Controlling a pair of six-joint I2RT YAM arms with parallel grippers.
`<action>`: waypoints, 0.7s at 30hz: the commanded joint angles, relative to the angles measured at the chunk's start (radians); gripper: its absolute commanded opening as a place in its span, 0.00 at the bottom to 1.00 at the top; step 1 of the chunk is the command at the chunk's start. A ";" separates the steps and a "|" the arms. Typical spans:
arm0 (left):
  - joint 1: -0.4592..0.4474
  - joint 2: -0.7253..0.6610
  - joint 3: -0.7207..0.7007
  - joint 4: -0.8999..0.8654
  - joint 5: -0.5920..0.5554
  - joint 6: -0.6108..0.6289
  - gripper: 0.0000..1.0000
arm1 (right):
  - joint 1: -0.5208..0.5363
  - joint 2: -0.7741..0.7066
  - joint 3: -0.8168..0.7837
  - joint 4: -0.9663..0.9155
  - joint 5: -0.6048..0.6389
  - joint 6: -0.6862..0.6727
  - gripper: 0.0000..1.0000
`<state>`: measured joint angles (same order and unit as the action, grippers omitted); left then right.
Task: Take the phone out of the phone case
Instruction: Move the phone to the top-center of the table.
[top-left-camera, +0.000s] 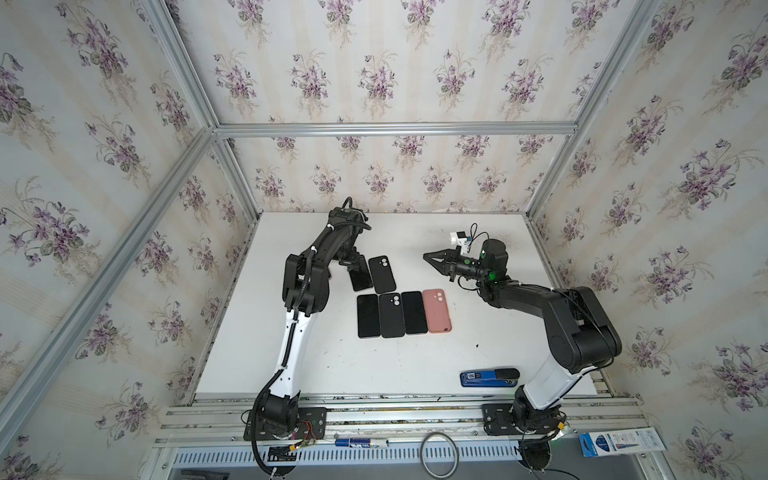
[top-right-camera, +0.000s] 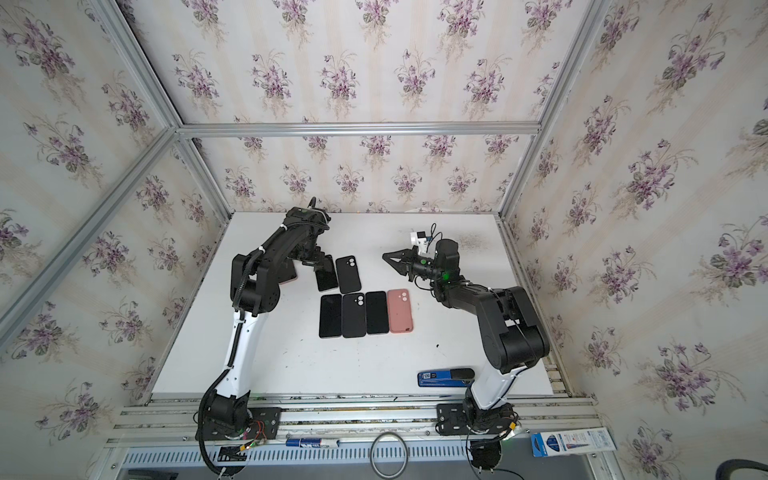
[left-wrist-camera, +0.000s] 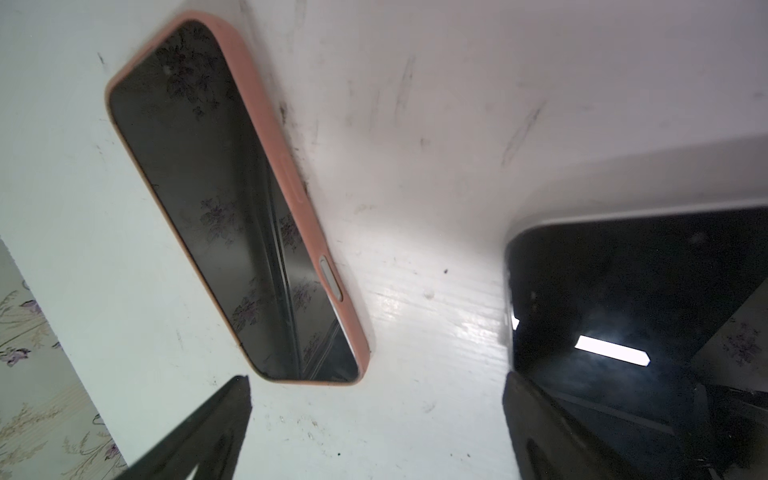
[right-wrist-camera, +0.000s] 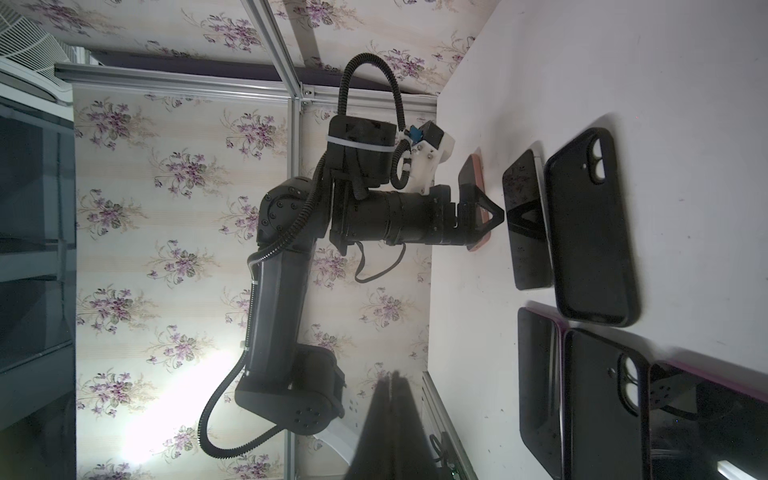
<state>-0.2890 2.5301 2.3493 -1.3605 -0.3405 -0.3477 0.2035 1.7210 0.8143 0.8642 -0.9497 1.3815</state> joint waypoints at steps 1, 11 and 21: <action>0.001 0.003 0.003 -0.020 0.005 -0.014 0.96 | -0.007 0.024 -0.006 0.201 -0.032 0.104 0.03; 0.000 0.018 0.015 -0.032 0.057 0.014 0.87 | -0.009 0.033 -0.007 0.272 -0.034 0.148 0.06; -0.006 -0.013 -0.040 0.009 0.082 0.063 0.86 | -0.008 0.011 -0.020 0.266 -0.014 0.141 0.06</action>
<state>-0.2943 2.5275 2.3215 -1.3594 -0.2790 -0.3038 0.1944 1.7454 0.7952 1.0901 -0.9703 1.5230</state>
